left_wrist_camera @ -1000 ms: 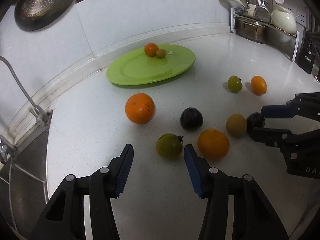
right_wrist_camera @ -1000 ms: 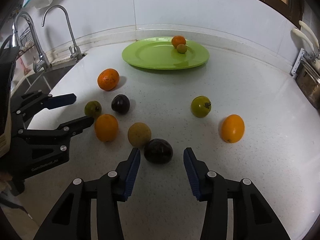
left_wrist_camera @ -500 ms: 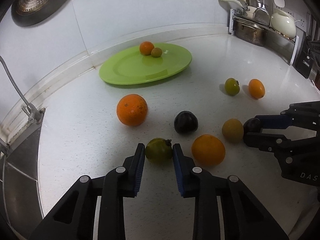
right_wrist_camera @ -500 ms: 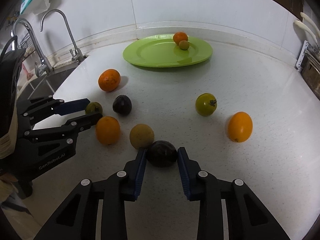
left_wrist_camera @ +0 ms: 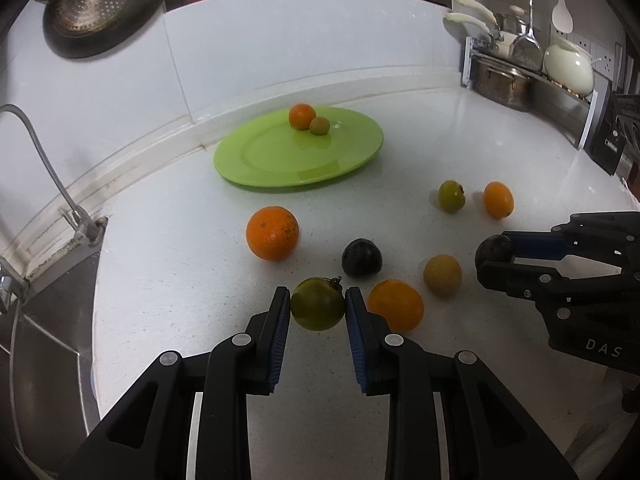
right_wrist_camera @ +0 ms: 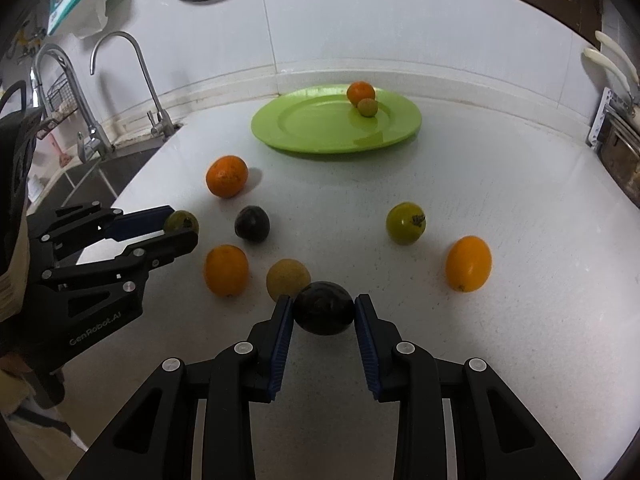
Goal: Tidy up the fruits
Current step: 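Grasp the green lime with the left tool while the right tool grasps the dark plum, then carry the lime and plum over the green plate with both tools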
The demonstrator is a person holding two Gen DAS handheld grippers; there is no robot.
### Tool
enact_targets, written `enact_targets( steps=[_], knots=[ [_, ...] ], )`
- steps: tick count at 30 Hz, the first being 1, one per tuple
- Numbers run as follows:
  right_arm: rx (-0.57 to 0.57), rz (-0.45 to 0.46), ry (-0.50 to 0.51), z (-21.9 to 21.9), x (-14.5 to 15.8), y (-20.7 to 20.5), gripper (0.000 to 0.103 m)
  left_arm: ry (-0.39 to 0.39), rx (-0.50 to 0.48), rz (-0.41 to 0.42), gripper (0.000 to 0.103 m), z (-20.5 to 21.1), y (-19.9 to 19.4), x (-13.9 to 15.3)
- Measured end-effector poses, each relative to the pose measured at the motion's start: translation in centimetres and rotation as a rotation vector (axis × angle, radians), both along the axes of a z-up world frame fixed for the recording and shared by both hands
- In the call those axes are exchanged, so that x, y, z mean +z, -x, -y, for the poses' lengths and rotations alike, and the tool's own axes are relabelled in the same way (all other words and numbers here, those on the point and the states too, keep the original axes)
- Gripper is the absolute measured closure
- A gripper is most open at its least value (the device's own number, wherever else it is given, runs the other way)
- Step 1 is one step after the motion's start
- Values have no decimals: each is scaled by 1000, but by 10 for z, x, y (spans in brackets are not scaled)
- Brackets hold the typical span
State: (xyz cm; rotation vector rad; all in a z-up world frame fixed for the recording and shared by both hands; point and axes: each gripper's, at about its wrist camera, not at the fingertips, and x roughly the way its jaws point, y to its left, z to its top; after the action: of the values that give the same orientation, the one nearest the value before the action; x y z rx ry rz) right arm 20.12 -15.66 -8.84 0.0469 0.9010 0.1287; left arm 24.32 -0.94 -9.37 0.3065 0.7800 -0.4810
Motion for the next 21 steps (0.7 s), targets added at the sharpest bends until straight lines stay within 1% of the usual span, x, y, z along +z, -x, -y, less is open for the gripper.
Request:
enact_targets(
  steps=[7,9,13,16,18,19,21],
  knots=[
    [11,43,-9,0,16,4,70,24,24,27,75,-4,8,16],
    [16,54,-14,0,20,3,70,27,33,43,77,-4,10,21],
    [22,81,-15,-1,28,5,70,40,52,74,78,-7,11,31],
    [27,92,-20,-1,32,4,70,51,46,42,79,-7,10,28],
    [31,85,-31,-1,32,2,70,61,49,41,79,-11,14,27],
    [33,77,-43,-2,30,1,70,53,58,44,79,-13,16,25],
    [43,64,-55,-5,26,1,70,48,71,31,75,-18,19,20]
  ],
)
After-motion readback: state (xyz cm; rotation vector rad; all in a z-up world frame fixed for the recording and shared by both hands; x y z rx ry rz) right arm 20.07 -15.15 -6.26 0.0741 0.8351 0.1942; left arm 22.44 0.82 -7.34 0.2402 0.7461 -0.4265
